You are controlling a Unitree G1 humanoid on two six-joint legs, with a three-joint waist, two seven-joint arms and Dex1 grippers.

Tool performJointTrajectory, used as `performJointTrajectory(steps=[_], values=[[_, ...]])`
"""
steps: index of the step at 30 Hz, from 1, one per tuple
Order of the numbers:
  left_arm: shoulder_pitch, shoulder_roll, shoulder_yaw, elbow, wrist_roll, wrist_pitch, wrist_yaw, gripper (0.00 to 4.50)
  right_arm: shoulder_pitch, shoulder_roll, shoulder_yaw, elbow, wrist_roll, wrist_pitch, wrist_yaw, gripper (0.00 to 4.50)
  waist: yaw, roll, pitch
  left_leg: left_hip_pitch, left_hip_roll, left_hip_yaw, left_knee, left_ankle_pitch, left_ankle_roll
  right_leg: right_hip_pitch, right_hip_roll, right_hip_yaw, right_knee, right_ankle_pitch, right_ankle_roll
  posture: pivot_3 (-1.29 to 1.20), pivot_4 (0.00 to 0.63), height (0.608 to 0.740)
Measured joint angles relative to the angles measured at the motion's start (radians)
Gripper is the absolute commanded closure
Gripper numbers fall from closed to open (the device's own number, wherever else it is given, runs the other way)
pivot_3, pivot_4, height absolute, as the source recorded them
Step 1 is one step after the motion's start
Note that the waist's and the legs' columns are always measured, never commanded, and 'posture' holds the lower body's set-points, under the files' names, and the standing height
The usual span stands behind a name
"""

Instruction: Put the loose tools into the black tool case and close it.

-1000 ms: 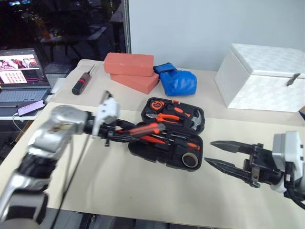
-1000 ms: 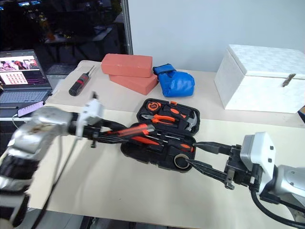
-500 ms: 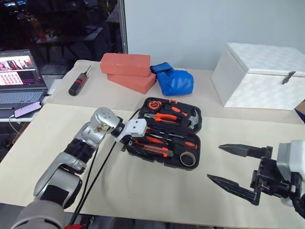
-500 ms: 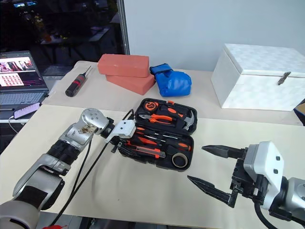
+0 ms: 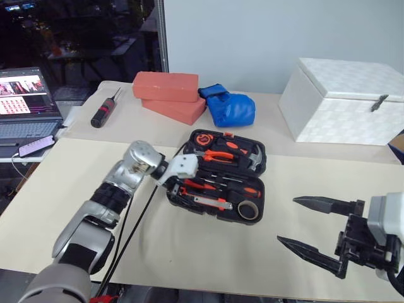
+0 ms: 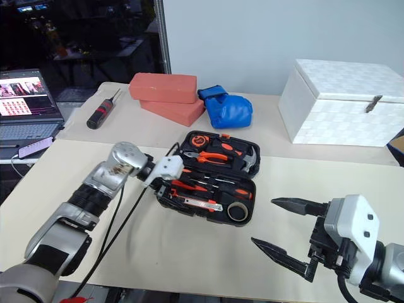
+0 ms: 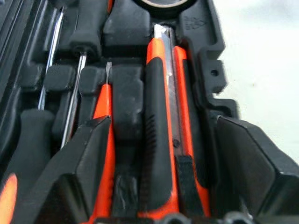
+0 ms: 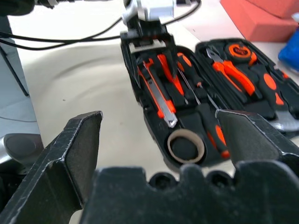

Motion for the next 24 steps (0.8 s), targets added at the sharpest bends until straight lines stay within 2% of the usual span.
performJointTrajectory(steps=[3,5,8,9,13,17,24], values=[[-0.005,0.002,0.092,-0.052,-0.098,0.164,0.011,2.27,-0.011,0.0,0.016,0.001,-0.006,-0.014,-0.005,0.0,0.001,0.0,0.0,0.0,0.0,-0.001,0.0,0.0,0.0,0.001,0.0,0.0,0.0,0.0,0.0,0.0,0.15,0.74],[0.009,-0.01,0.129,-0.081,-0.13,0.229,0.06,3.07,-0.031,-0.001,0.034,0.005,-0.007,-0.018,-0.011,0.0,0.001,0.0,0.0,0.001,0.0,-0.001,0.0,0.0,0.0,0.001,0.0,0.0,0.0,0.0,0.0,0.0,0.15,0.74],[0.103,-0.032,0.15,-0.183,-0.138,0.302,0.164,4.23,-0.052,-0.007,0.067,0.016,-0.013,-0.019,-0.026,0.0,0.001,0.0,0.0,0.001,-0.001,-0.001,0.0,0.0,0.0,0.002,-0.001,0.0,0.0,0.0,0.0,0.0,0.15,0.74],[0.146,-0.033,0.144,-0.213,-0.134,0.321,0.195,4.48,-0.064,-0.012,0.077,0.024,-0.016,-0.019,-0.029,0.0,0.001,0.0,0.0,0.001,-0.001,-0.001,0.0,0.0,0.0,0.001,-0.001,0.0,0.0,0.0,0.0,0.0,0.15,0.74],[0.235,-0.031,0.075,-0.274,-0.055,0.354,0.328,4.48,-0.096,-0.044,0.12,0.047,-0.033,-0.018,-0.037,0.0,0.001,0.0,0.0,0.003,-0.001,-0.001,0.0,0.0,0.0,0.002,0.0,0.0,0.002,0.0,0.0,0.0,0.15,0.74],[0.253,-0.033,0.028,-0.348,-0.006,0.406,0.435,4.48,-0.16,-0.079,0.204,0.075,-0.044,0.014,-0.083,0.0,0.002,0.0,-0.003,0.008,-0.002,-0.001,0.0,0.0,0.0,0.006,-0.001,0.0,0.002,-0.001,-0.001,0.0,0.15,0.74],[0.311,0.004,0.034,-0.453,-0.005,0.416,0.494,4.48,-0.271,-0.086,0.317,0.142,-0.059,0.077,-0.203,0.0,-0.007,0.001,-0.004,0.009,-0.001,0.0,-0.001,0.0,0.0,0.005,-0.001,0.001,0.002,-0.001,-0.003,0.0,0.15,0.74]])
